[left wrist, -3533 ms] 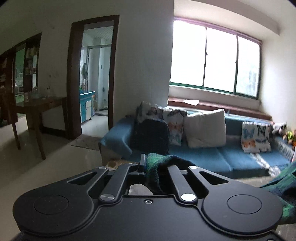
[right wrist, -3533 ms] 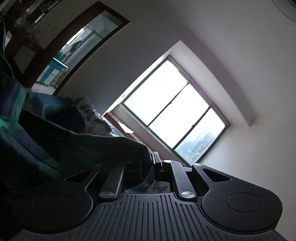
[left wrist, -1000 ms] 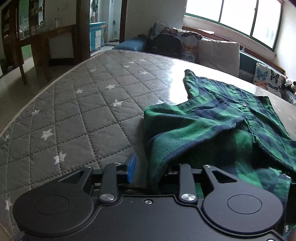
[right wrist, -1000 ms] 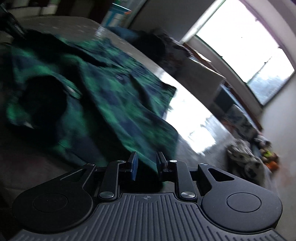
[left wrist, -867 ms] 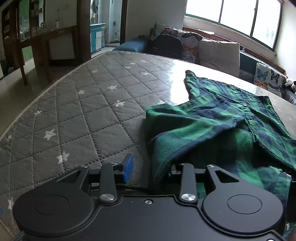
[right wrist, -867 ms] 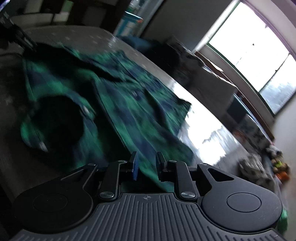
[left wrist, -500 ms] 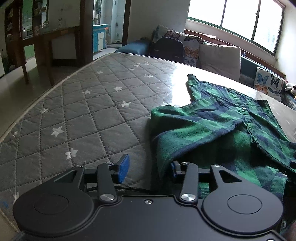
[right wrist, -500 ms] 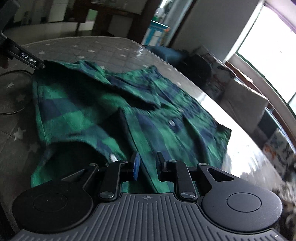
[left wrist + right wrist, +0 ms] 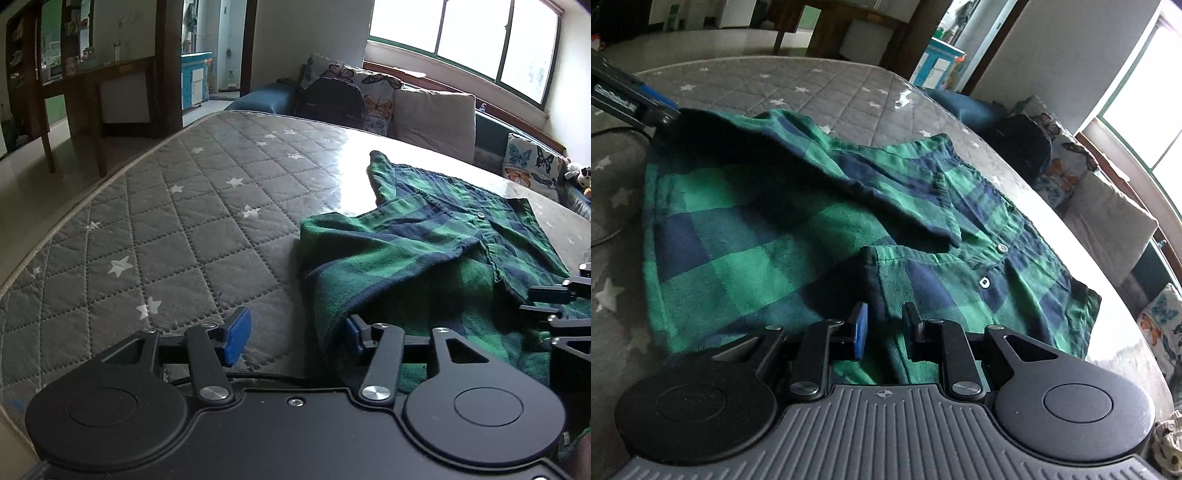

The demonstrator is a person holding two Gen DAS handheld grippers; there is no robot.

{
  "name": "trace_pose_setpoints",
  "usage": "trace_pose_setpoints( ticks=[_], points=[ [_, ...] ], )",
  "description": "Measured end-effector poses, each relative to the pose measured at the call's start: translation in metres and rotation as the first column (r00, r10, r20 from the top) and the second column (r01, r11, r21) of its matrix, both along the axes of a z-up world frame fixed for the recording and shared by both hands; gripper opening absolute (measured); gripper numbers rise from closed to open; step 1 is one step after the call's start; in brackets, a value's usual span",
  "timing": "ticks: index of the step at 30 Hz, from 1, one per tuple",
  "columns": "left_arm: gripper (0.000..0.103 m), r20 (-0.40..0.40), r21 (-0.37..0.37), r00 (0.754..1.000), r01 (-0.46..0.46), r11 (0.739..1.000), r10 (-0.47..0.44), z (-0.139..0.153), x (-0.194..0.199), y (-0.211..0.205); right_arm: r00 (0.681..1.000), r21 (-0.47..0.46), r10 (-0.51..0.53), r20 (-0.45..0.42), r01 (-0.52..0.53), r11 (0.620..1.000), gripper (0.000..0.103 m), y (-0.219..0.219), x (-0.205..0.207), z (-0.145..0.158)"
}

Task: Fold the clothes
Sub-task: 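Open both tools and release the shirt onto the mattress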

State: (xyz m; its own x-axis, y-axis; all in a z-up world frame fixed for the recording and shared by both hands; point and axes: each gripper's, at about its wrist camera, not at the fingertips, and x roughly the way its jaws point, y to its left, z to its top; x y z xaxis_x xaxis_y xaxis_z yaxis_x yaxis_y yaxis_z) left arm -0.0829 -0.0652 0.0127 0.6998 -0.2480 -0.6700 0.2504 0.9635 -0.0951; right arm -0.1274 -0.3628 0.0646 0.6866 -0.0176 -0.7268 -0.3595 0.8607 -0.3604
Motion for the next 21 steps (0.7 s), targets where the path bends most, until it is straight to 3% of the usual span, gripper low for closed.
trace_pose_setpoints(
  ticks=[5,11,21],
  points=[
    [0.064,0.015,0.007,1.000,0.026,1.000,-0.026,0.006,-0.003,-0.004,1.000,-0.004,-0.016,0.003,0.016,1.000,0.014,0.000,0.003,-0.006],
    [0.069,0.039,0.021,0.997,0.065,0.998,-0.066,0.016,-0.005,-0.014,0.996,0.019,-0.066,0.066,0.064,0.998,0.007,-0.008,-0.003,0.006],
    [0.069,0.055,0.023,0.965,0.255,0.967,-0.256,0.031,0.001,-0.078,0.965,0.010,-0.190,0.181,0.192,0.981,0.005,-0.043,-0.020,0.029]
  ],
)
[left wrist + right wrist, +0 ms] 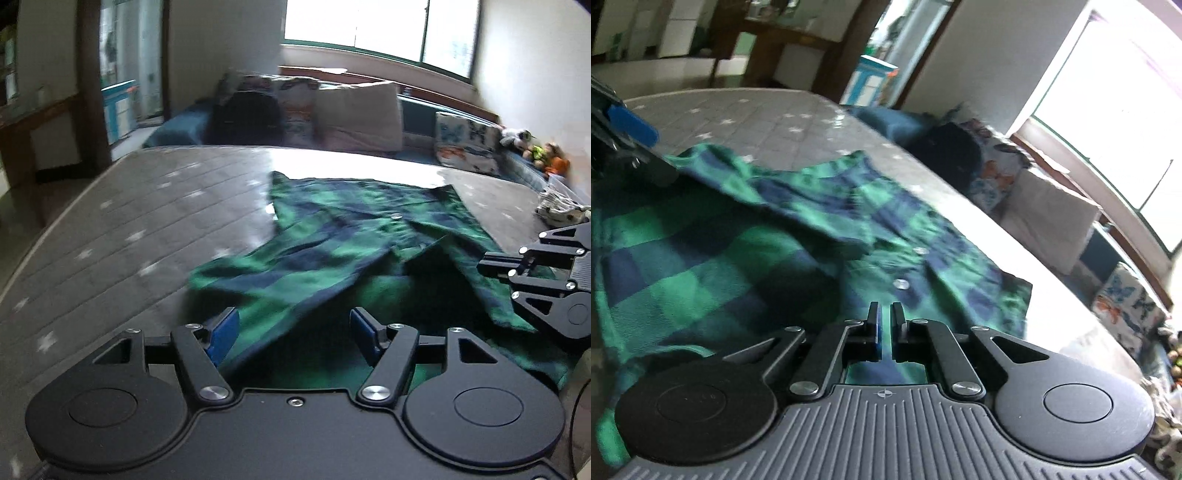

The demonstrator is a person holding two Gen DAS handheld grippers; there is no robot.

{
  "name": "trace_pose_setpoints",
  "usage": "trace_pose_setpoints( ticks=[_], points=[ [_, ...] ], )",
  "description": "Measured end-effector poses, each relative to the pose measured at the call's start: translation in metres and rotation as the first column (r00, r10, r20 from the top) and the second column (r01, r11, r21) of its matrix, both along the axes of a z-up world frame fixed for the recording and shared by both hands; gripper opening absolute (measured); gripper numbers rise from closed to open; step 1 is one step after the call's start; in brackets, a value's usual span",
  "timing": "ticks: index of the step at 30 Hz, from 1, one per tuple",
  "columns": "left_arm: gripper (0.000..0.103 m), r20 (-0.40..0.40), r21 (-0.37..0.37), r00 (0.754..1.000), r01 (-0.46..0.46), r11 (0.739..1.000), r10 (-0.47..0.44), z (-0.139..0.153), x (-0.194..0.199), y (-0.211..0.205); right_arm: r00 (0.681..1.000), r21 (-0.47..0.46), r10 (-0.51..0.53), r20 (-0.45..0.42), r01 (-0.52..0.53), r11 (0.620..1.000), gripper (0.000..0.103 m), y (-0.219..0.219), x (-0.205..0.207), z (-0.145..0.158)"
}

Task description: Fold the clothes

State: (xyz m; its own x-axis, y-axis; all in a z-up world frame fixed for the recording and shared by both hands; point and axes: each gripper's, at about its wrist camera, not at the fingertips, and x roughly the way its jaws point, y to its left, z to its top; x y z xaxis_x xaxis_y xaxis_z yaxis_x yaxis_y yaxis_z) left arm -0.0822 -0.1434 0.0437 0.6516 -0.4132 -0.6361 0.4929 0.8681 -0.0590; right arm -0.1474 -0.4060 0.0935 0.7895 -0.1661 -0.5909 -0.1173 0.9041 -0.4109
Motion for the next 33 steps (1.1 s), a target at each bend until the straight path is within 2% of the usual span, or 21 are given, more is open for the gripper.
trace_pose_setpoints(
  ticks=[2,5,8,14,17,19,21,26,30,33],
  points=[
    [0.069,0.003,0.009,0.999,0.036,0.999,-0.036,-0.001,0.008,-0.021,0.999,0.004,-0.034,0.015,0.034,0.999,0.005,-0.010,-0.004,0.004],
    [0.069,0.019,0.041,0.997,0.073,0.996,-0.074,-0.003,0.015,-0.046,0.999,0.068,-0.030,-0.032,0.032,0.997,0.005,-0.023,-0.009,0.007],
    [0.069,0.015,0.049,0.996,0.086,0.995,-0.087,-0.006,0.016,-0.053,0.998,0.071,0.024,-0.062,-0.020,0.997,0.005,-0.019,-0.012,0.001],
    [0.069,0.004,0.056,0.999,0.052,0.997,-0.053,-0.009,0.018,-0.048,0.984,0.086,0.154,-0.088,-0.146,0.985,0.006,0.012,-0.005,-0.012],
    [0.069,0.000,0.066,0.999,0.044,0.997,-0.045,-0.011,0.018,-0.043,0.972,0.069,0.207,-0.108,-0.201,0.977,0.011,0.028,0.004,-0.019],
    [0.069,-0.004,0.068,0.999,0.038,0.997,-0.038,-0.009,0.021,-0.040,0.969,0.063,0.218,-0.119,-0.212,0.975,0.020,0.033,0.008,-0.022],
    [0.069,-0.008,0.065,0.999,0.034,0.997,-0.034,-0.009,0.023,-0.038,0.965,0.047,0.225,-0.134,-0.220,0.974,0.022,0.038,0.013,-0.027],
    [0.069,-0.005,0.058,0.999,0.050,0.997,-0.049,-0.008,0.028,-0.039,0.967,0.040,0.202,-0.152,-0.198,0.979,0.021,0.039,0.024,-0.034],
    [0.070,-0.006,0.060,0.997,0.073,0.995,-0.073,-0.009,0.031,-0.047,0.976,0.030,0.170,-0.137,-0.167,0.985,0.009,0.037,0.027,-0.039],
    [0.071,-0.004,0.072,0.995,0.097,0.993,-0.097,-0.010,0.032,-0.054,0.982,0.036,0.155,-0.107,-0.152,0.988,0.006,0.032,0.025,-0.034]
  ],
)
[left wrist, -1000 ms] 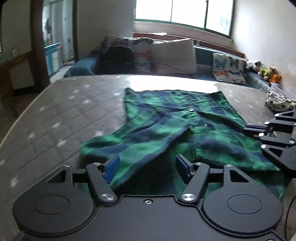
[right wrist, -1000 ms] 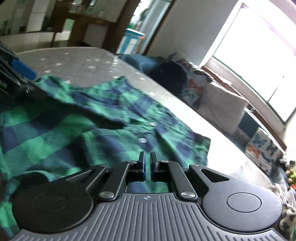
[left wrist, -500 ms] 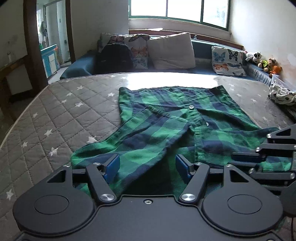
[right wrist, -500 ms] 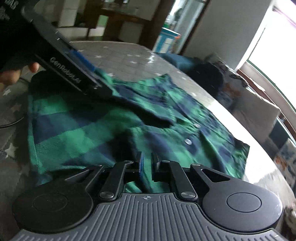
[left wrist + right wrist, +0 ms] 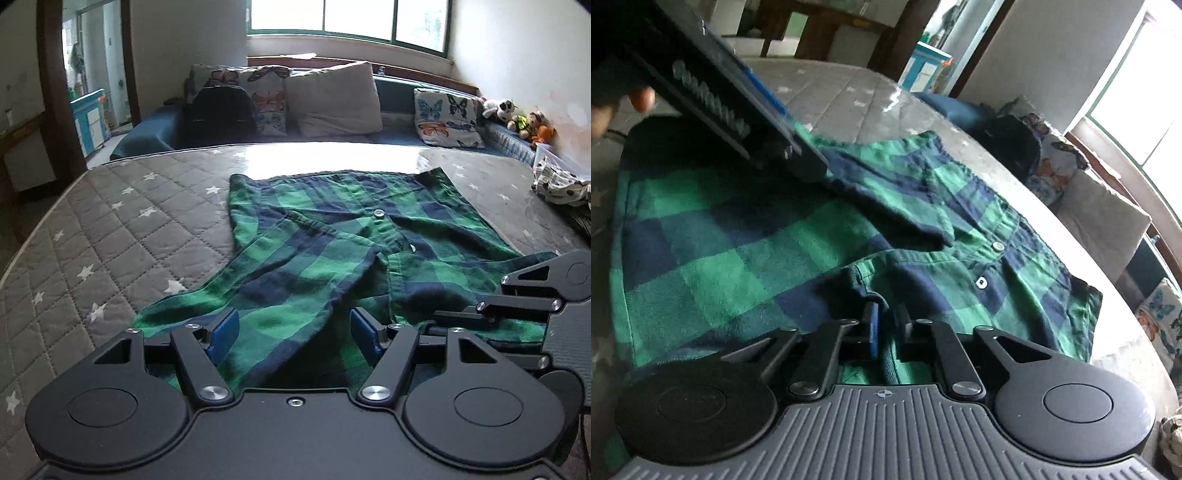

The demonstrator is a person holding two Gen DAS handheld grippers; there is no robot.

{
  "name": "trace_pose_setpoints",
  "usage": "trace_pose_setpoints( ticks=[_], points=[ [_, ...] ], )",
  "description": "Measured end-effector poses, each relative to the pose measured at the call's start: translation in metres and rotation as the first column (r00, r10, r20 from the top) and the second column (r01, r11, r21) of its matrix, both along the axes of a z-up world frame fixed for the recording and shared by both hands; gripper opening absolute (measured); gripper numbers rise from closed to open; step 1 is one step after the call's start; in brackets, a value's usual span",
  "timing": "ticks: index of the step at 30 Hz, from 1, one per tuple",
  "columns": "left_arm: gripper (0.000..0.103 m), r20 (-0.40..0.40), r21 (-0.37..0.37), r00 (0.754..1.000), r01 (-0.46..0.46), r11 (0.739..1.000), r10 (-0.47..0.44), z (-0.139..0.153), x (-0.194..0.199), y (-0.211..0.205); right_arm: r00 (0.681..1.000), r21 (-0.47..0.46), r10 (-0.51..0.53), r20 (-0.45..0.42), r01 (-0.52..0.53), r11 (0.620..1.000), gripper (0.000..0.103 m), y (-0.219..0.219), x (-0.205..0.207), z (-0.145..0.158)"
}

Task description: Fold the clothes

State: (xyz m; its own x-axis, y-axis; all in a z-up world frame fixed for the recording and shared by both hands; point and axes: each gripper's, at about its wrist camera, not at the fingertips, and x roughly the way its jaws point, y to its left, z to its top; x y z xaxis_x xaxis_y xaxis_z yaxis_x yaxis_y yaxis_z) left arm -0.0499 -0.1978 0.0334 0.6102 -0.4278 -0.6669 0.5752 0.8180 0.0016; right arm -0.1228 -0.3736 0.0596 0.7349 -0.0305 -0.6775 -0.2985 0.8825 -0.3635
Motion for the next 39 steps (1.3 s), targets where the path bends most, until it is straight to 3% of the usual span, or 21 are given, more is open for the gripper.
trace_pose_setpoints(
  ticks=[7,17,20,27,29,35,39],
  points=[
    [0.073,0.011,0.026,0.997,0.075,0.997,-0.076,-0.004,0.010,-0.032,0.989,-0.038,-0.089,0.118,0.094,0.995,0.005,-0.024,-0.016,0.023],
    [0.072,0.011,0.113,0.979,0.202,0.973,-0.204,-0.021,0.033,-0.077,0.948,-0.032,-0.255,0.193,0.265,0.964,0.004,-0.083,-0.033,0.043],
    [0.058,-0.013,0.128,0.974,0.226,0.966,-0.226,-0.028,0.038,-0.083,0.928,-0.026,-0.310,0.205,0.322,0.946,0.004,-0.103,-0.038,0.046],
    [0.047,-0.034,0.155,0.970,0.243,0.958,-0.241,-0.039,0.048,-0.088,0.896,-0.032,-0.382,0.225,0.398,0.917,0.004,-0.129,-0.050,0.047],
    [0.034,-0.039,0.158,0.969,0.246,0.956,-0.243,-0.038,0.052,-0.087,0.887,-0.029,-0.402,0.228,0.419,0.908,0.004,-0.136,-0.053,0.048],
    [0.008,-0.038,0.156,0.972,0.234,0.960,-0.231,-0.038,0.056,-0.086,0.888,0.135,-0.441,0.131,0.425,0.895,0.004,-0.151,-0.062,0.046],
    [0.004,-0.018,0.156,0.975,0.223,0.962,-0.223,-0.035,0.053,-0.086,0.900,0.172,-0.425,0.093,0.406,0.897,0.006,-0.142,-0.067,0.043]
  ],
)
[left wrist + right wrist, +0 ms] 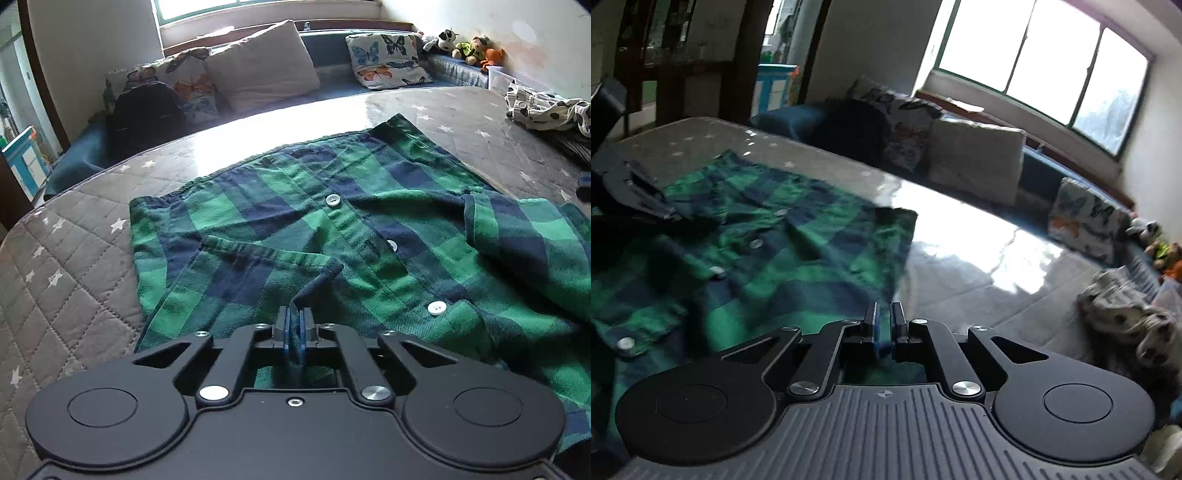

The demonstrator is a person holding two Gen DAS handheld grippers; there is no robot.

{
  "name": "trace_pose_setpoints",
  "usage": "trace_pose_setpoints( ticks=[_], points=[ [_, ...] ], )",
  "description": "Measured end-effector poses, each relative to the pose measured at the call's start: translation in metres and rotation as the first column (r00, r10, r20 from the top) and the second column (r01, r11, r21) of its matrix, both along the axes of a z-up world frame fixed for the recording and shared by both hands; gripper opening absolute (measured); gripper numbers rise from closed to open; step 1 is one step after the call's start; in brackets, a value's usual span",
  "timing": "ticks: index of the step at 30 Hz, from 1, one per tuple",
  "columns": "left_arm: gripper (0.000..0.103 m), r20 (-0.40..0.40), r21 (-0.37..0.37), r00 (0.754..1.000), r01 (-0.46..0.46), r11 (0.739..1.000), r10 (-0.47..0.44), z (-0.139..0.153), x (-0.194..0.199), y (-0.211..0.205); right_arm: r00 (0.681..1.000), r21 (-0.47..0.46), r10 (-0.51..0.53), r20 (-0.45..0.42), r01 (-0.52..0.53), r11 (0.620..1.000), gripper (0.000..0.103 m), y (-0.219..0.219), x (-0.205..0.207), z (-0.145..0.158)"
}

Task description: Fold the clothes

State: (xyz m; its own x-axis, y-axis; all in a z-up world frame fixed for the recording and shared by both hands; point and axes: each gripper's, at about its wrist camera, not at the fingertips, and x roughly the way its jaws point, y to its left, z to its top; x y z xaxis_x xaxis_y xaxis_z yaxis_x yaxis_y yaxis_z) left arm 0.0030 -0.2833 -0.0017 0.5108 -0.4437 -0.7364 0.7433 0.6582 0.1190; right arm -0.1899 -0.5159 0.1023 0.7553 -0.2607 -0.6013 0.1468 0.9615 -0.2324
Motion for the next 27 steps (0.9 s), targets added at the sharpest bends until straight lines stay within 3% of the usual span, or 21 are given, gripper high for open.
trace_pose_setpoints(
  ticks=[2,4,9,13,20,25,27],
  points=[
    [0.004,0.004,-0.014,1.000,0.000,1.000,0.000,0.003,-0.002,0.002,1.000,0.058,0.007,-0.007,-0.006,0.998,0.012,0.002,-0.005,-0.002],
    [0.004,0.012,-0.025,1.000,-0.001,1.000,0.001,0.006,-0.003,0.004,1.000,0.118,-0.009,-0.010,0.010,0.993,0.026,0.003,-0.009,-0.004],
    [0.004,0.012,-0.015,1.000,-0.006,1.000,0.007,0.002,-0.002,0.003,0.998,0.332,-0.064,-0.028,0.070,0.940,0.027,-0.008,-0.017,-0.013],
    [0.006,0.019,-0.011,1.000,-0.012,1.000,0.012,0.000,-0.004,0.004,0.994,0.480,-0.103,-0.042,0.111,0.870,0.027,-0.019,-0.015,-0.024],
    [0.008,0.018,0.008,1.000,-0.012,1.000,0.012,-0.004,-0.004,0.005,0.985,0.619,-0.161,-0.055,0.160,0.769,0.027,-0.030,0.003,-0.042],
    [0.009,0.019,0.013,1.000,-0.007,1.000,0.006,-0.004,-0.005,0.004,0.984,0.648,-0.169,-0.058,0.165,0.743,0.022,-0.029,0.012,-0.051],
    [0.022,0.020,0.007,1.000,-0.008,1.000,0.007,-0.003,-0.006,0.006,0.984,0.653,-0.170,-0.057,0.166,0.739,0.023,-0.028,0.012,-0.051]
  ],
)
